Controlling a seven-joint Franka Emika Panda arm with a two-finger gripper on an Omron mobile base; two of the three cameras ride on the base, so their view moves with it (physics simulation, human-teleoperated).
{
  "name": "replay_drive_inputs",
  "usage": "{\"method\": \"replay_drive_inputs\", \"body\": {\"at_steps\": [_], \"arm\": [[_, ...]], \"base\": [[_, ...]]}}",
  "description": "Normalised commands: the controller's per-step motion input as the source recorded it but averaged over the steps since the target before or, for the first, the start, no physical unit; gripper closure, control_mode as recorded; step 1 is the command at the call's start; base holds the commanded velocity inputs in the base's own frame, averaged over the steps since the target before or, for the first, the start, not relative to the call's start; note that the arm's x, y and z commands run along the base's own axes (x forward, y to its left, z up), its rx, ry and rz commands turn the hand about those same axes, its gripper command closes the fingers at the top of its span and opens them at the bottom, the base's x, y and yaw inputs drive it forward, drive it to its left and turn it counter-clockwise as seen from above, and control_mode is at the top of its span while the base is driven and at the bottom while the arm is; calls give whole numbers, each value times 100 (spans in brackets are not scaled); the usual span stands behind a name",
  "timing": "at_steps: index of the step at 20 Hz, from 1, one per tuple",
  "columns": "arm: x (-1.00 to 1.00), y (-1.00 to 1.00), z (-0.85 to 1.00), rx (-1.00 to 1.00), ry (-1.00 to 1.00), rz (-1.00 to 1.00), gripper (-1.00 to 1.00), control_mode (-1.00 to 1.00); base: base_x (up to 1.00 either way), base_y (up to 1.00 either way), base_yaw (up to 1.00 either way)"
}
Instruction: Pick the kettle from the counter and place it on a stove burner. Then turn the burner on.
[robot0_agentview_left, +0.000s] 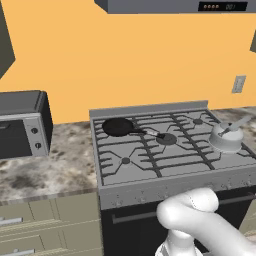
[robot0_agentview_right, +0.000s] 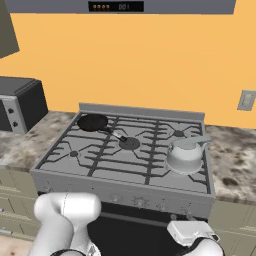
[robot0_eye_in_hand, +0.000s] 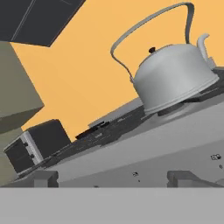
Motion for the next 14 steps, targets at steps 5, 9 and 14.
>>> {"method": "replay_drive_inputs", "body": {"at_steps": [5,9,14], "arm": [[0,10,-7,-8,-7,-2,-100,-100],[0,30,-12,-15,-9,-10,-100,-100],[14,54,-32,-21,-1,-25,-100,-100]], "base": [[0,0,0],[0,0,0],[0,0,0]]}}
